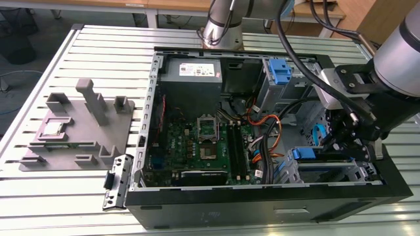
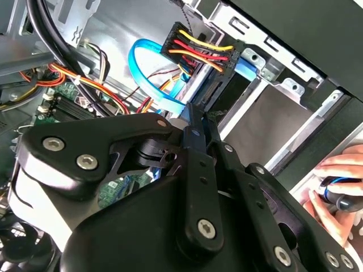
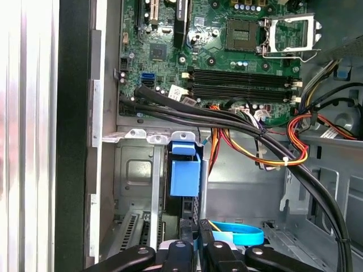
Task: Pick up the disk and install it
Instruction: 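Insert the first disk wire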
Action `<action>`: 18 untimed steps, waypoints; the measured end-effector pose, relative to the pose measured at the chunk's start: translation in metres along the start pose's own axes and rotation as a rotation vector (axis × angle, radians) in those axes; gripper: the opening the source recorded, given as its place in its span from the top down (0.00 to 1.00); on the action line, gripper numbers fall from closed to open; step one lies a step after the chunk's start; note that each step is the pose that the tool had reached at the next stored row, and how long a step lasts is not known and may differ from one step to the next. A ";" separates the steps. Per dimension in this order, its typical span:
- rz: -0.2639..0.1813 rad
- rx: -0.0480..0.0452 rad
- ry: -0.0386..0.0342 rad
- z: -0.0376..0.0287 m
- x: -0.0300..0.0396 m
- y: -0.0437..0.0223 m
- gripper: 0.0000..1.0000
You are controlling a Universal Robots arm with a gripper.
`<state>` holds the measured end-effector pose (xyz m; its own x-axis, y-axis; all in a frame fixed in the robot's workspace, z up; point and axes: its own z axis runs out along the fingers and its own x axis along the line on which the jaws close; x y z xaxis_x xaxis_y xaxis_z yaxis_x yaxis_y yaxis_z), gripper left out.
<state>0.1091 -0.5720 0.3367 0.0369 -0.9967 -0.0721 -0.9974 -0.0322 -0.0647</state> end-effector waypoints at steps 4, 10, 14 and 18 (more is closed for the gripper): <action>-0.005 0.0006 -0.0002 0.0008 0.0001 0.0000 0.84; -0.009 0.0004 -0.0006 0.0011 0.0001 -0.0004 0.84; -0.009 0.0004 -0.0006 0.0011 0.0005 -0.0004 0.84; -0.009 0.0004 -0.0004 0.0011 0.0008 -0.0004 0.84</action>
<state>0.1096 -0.5728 0.3356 0.0455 -0.9964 -0.0720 -0.9970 -0.0408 -0.0657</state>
